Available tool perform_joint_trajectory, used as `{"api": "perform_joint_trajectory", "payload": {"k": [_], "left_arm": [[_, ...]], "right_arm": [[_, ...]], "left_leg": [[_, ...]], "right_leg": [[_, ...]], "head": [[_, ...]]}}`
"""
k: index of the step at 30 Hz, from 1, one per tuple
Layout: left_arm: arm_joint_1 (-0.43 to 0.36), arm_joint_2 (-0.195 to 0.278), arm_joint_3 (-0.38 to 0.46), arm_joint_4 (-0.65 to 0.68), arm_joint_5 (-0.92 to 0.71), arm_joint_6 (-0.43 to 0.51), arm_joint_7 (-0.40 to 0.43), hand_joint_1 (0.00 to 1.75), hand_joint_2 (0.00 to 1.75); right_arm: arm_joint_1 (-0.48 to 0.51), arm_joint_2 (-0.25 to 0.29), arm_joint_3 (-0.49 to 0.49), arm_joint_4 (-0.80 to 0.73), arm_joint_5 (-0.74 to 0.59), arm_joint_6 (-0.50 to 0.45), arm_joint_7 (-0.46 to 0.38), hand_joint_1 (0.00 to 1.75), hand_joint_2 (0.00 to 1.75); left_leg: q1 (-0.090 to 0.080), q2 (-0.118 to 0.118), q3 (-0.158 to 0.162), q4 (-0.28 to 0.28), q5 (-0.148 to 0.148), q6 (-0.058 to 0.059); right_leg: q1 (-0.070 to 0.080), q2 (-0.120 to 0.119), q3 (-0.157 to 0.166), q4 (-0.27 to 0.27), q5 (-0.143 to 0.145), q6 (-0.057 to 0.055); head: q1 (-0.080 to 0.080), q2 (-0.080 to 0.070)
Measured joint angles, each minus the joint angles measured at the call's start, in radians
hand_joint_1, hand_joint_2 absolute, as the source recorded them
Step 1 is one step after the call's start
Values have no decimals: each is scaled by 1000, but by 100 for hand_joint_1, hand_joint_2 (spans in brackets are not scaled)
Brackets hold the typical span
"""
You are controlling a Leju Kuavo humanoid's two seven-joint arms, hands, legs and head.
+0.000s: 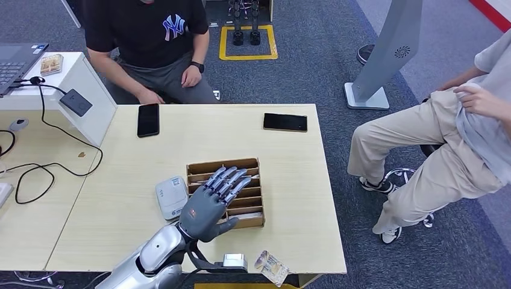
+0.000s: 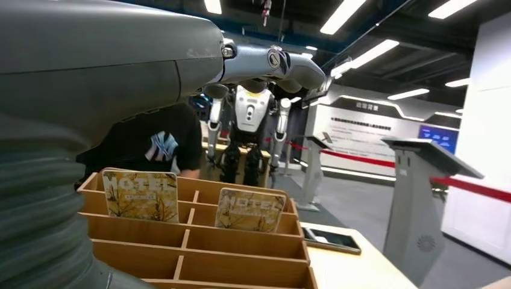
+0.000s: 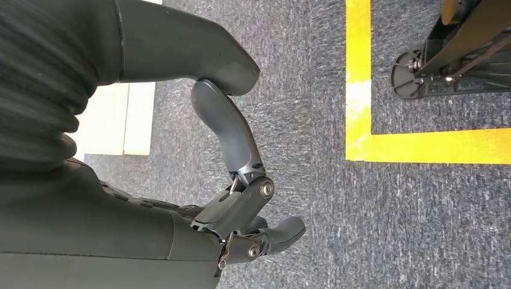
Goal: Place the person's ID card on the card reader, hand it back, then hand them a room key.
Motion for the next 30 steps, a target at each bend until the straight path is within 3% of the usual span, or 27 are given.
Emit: {"api": "perform_joint_trajectory", "payload": {"k": [13,30], "left_arm": [[2,-7,4,62,-106,-37,73,0,175],[2,-6,4,101,-69,-86,46,0,175]], "right_arm": [[5,0,0,-6,0,8,1,0,175],[8,0,0,-12,0,12,4,0,175]], "left_leg": [[0,0,0,0,0,0],[0,0,0,0,0,0]], "right_leg": [[0,0,0,0,0,0],[0,0,0,0,0,0]], "head": [[0,0],[0,0]]}}
